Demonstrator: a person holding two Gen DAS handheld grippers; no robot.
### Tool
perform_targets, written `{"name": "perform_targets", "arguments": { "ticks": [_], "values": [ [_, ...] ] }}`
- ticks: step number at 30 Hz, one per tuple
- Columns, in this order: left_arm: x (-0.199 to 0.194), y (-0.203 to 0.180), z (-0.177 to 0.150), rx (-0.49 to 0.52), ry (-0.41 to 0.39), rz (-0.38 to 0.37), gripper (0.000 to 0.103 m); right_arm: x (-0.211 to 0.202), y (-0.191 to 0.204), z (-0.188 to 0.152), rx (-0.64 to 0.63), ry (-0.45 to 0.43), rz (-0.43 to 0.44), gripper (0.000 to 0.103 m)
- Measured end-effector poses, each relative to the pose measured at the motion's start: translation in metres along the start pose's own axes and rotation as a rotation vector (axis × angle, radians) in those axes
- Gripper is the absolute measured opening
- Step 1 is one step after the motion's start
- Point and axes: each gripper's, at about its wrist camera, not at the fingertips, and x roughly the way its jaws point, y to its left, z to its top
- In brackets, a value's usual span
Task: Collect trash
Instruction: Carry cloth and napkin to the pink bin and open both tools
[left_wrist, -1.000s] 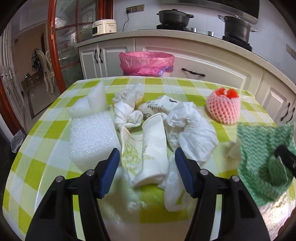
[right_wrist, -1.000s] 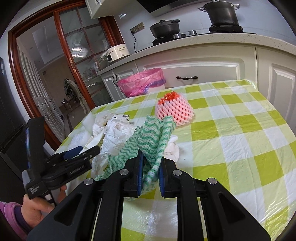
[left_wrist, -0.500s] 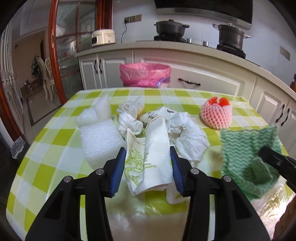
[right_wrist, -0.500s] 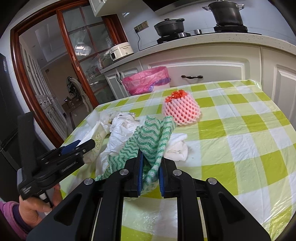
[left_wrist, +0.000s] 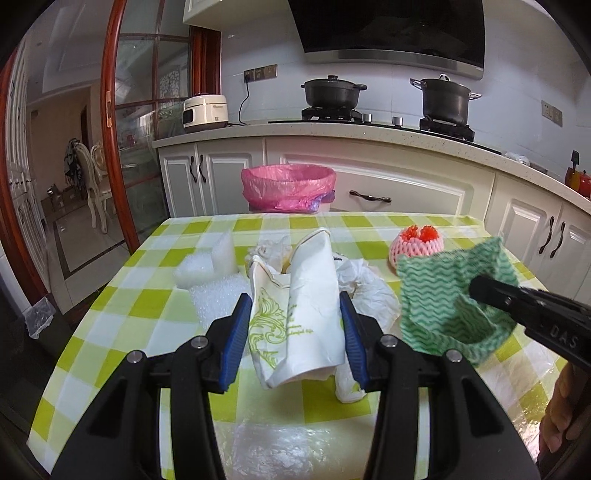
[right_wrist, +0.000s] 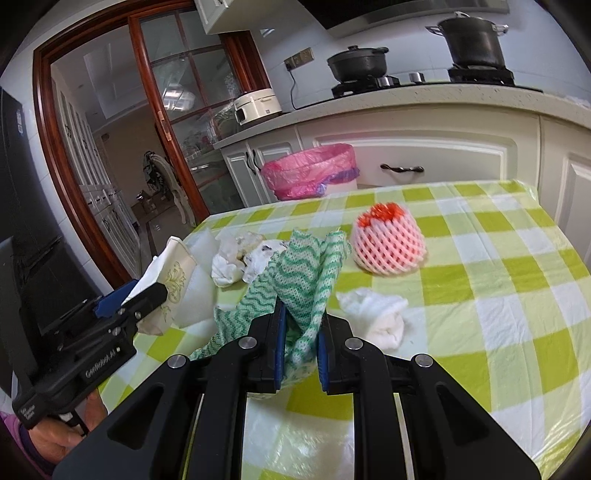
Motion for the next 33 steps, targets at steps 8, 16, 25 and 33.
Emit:
{"name": "perform_targets", "arguments": {
  "ticks": [8, 16, 25, 33],
  "values": [
    [-0.004, 0.011, 0.025, 0.003, -0.055, 0.004, 0.046, 0.014, 0.011, 0.033, -0.042, -0.036, 0.006, 0.016],
    [0.008, 0.026, 0.066, 0.027, -0.106, 0.007, 0.046, 0.038, 0.012, 0.084, -0.075, -0.086, 0.017, 0.016],
    [0.054, 0.035, 0.127, 0.059, -0.114, -0.001, 0.047, 0.082, 0.006, 0.15, -0.115, -0.119, 0.019, 0.017],
    [0.126, 0.048, 0.191, 0.012, -0.093, -0.034, 0.047, 0.146, -0.015, 0.217, -0.118, -0.119, 0.017, 0.017]
  ]
}}
